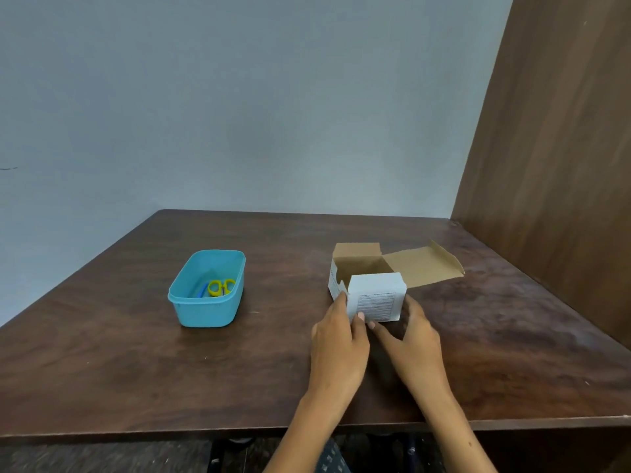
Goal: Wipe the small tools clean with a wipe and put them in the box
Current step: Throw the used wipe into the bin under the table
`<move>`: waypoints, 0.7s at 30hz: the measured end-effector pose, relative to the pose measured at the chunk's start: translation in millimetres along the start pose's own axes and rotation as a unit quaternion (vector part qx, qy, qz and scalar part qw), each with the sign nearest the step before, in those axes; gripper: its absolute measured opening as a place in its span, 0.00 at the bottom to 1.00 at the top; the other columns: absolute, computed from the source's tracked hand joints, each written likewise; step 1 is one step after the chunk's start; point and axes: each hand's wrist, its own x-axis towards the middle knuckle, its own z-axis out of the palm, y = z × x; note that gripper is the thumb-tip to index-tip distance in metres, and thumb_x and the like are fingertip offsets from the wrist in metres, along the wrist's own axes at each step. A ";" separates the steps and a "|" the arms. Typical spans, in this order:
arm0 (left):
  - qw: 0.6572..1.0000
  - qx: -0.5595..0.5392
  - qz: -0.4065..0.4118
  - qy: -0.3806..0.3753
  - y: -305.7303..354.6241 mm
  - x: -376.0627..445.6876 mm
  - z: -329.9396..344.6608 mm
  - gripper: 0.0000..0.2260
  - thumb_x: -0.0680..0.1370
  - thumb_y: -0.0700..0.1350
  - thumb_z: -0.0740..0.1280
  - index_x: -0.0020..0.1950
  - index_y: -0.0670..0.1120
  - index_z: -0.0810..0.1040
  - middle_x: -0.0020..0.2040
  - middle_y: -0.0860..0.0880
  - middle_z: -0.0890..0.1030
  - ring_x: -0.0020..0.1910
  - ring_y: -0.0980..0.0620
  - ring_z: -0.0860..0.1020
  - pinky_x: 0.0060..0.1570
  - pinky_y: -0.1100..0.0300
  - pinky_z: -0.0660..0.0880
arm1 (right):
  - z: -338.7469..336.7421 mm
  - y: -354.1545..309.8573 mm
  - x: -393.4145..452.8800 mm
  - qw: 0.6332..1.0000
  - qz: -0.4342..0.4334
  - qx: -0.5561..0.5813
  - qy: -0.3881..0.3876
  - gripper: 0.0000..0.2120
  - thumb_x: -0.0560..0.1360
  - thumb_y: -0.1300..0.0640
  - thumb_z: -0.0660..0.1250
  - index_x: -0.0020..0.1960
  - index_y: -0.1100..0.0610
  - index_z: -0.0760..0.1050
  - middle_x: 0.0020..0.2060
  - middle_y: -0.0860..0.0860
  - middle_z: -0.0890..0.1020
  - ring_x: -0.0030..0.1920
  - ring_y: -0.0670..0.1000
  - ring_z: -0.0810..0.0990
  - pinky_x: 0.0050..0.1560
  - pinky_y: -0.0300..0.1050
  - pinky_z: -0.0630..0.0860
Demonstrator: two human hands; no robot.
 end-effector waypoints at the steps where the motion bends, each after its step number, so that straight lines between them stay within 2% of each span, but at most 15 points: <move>1: 1.000 -0.003 0.000 0.001 -1.8 0.9 -3.7 0.18 0.80 0.46 0.58 0.70 0.50 0.67 0.63 0.52 0.77 0.63 0.51 0.74 0.62 0.50 0.73 | 3.0 -1.4 -2.3 1.000 -0.008 0.002 -0.002 0.27 0.70 0.58 0.73 0.66 0.56 0.69 0.56 0.49 0.78 0.57 0.46 0.74 0.52 0.38 0.68; 4: 1.000 -0.003 -0.001 -0.001 -4.6 3.9 -13.1 0.19 0.80 0.45 0.59 0.71 0.49 0.66 0.64 0.51 0.76 0.65 0.51 0.73 0.64 0.50 0.71 | 8.8 -6.1 -5.8 1.000 -0.029 0.001 -0.003 0.25 0.70 0.59 0.73 0.65 0.54 0.69 0.52 0.45 0.76 0.54 0.42 0.72 0.51 0.36 0.67; 11: 1.000 0.006 0.003 -0.014 -2.3 12.4 -19.7 0.17 0.81 0.43 0.58 0.70 0.47 0.65 0.64 0.49 0.77 0.64 0.49 0.74 0.65 0.49 0.70 | 15.8 -6.9 -3.4 0.999 -0.035 -0.017 -0.007 0.26 0.72 0.58 0.71 0.67 0.55 0.67 0.59 0.51 0.78 0.61 0.51 0.75 0.54 0.38 0.69; 21: 1.000 0.017 0.007 -0.013 -4.7 13.9 -14.6 0.18 0.81 0.43 0.58 0.71 0.46 0.64 0.64 0.49 0.77 0.64 0.50 0.74 0.65 0.49 0.70 | 17.4 -1.9 -2.7 0.999 -0.044 -0.023 -0.005 0.24 0.73 0.58 0.70 0.67 0.55 0.67 0.59 0.50 0.78 0.61 0.50 0.76 0.53 0.39 0.70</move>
